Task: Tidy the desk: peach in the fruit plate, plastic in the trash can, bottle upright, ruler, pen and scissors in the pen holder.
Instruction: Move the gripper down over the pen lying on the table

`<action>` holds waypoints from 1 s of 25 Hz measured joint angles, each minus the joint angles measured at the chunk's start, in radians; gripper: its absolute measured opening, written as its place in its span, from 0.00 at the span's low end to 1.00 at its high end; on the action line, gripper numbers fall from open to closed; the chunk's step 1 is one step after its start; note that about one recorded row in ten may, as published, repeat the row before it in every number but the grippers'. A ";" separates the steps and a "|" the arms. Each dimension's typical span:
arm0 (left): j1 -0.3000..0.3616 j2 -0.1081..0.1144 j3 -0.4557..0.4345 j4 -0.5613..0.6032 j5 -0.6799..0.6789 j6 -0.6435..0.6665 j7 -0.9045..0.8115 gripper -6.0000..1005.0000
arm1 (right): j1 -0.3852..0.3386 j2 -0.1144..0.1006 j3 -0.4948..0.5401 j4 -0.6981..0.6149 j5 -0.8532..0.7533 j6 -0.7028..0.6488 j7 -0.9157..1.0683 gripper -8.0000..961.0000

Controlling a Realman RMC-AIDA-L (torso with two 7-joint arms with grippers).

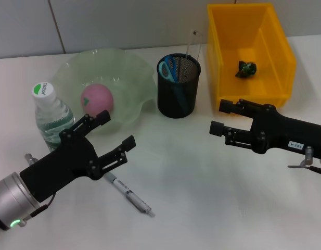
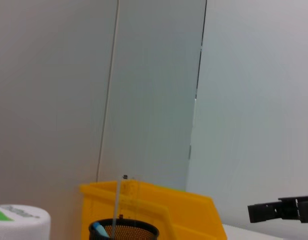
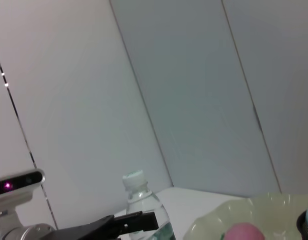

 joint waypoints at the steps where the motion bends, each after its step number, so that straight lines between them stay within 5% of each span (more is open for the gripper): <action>1: 0.001 0.000 0.017 0.015 0.000 0.001 -0.014 0.83 | 0.000 0.000 -0.004 -0.007 -0.002 -0.001 0.008 0.78; 10: -0.008 -0.004 0.202 0.177 0.000 0.006 -0.380 0.83 | 0.010 -0.005 -0.006 -0.043 -0.007 -0.002 0.053 0.78; 16: 0.015 -0.004 0.443 0.447 0.000 0.016 -0.883 0.83 | 0.022 -0.008 -0.007 -0.061 -0.005 0.002 0.054 0.78; 25: 0.112 -0.005 0.642 0.791 -0.021 0.062 -1.139 0.83 | 0.031 -0.016 -0.008 -0.081 -0.007 0.004 0.054 0.78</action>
